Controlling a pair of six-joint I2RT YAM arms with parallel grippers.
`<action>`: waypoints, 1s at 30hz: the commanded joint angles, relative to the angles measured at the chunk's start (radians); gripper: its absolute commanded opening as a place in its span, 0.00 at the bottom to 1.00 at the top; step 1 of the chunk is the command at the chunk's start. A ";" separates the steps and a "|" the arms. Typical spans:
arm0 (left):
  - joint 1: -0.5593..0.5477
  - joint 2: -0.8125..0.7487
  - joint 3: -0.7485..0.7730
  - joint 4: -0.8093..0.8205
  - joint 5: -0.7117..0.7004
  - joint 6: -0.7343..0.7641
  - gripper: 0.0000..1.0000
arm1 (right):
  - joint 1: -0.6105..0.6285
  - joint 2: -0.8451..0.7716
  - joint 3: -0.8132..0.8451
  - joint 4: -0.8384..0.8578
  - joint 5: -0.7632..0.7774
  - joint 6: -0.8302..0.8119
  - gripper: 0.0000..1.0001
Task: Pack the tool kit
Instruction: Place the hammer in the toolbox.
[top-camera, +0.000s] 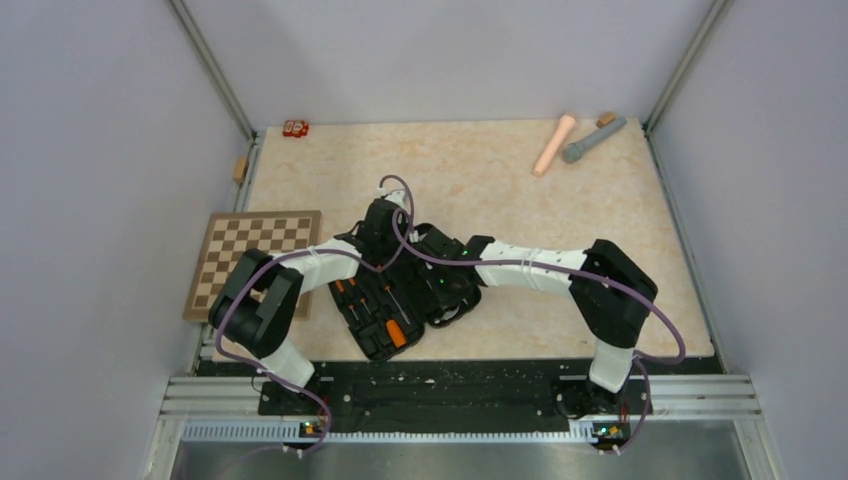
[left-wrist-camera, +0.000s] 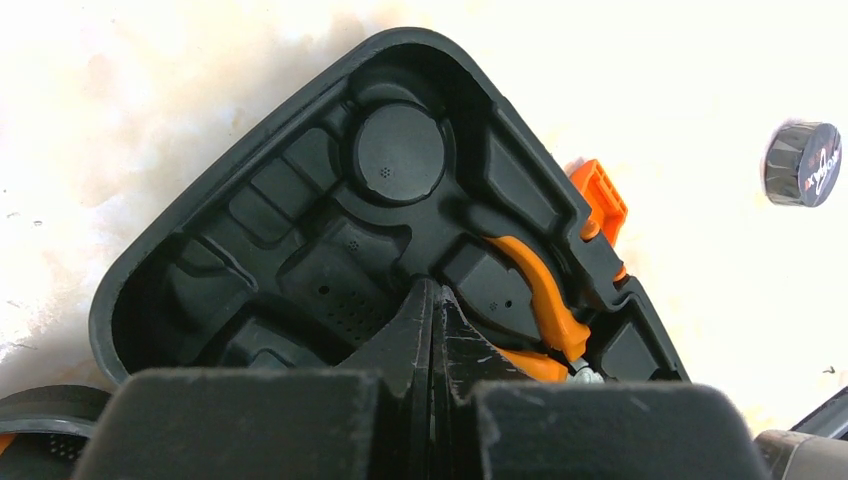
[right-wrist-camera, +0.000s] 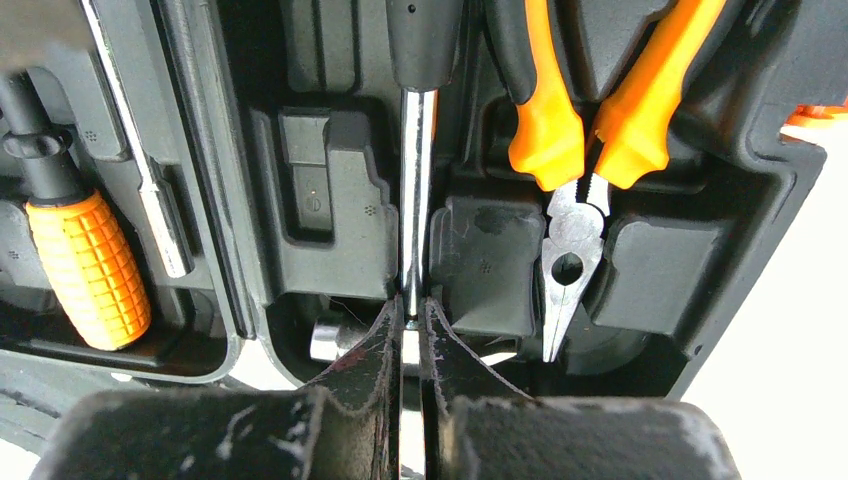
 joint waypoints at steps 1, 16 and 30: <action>-0.008 0.036 -0.016 -0.026 -0.013 -0.004 0.00 | 0.023 0.135 -0.102 0.008 -0.076 -0.019 0.02; 0.059 0.097 -0.115 0.029 0.039 -0.179 0.00 | 0.007 -0.009 -0.060 0.063 -0.124 -0.058 0.07; 0.063 -0.183 0.062 -0.044 -0.111 -0.027 0.26 | -0.058 -0.202 0.064 0.109 0.020 -0.097 0.21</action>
